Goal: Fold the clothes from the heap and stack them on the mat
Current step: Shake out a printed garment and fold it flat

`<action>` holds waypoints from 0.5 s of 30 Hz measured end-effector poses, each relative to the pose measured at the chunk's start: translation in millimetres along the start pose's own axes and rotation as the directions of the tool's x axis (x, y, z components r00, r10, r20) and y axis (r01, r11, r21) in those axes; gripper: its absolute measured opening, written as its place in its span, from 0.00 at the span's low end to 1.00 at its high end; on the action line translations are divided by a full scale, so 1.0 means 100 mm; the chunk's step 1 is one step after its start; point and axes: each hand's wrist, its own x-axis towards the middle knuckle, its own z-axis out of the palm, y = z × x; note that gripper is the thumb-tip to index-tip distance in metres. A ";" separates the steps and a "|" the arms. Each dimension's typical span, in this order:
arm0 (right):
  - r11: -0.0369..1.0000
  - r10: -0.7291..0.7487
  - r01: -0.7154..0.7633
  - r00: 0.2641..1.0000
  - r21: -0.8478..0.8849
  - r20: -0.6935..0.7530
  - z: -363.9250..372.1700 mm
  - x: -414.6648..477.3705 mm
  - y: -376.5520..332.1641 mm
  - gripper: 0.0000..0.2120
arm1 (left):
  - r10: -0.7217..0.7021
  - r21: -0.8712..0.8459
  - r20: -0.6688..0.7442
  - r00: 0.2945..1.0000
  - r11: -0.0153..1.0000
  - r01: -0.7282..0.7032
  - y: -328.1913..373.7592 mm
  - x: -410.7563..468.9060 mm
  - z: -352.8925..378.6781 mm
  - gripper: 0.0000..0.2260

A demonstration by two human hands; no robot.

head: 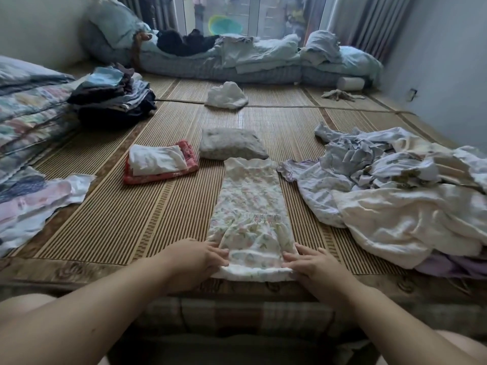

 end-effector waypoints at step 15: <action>0.486 0.043 -0.084 0.996 0.870 0.072 -1.41 0.40 -0.34 0.08 | -0.109 -0.964 0.094 0.990 0.238 0.118 -0.15 0.03 -1.06 0.10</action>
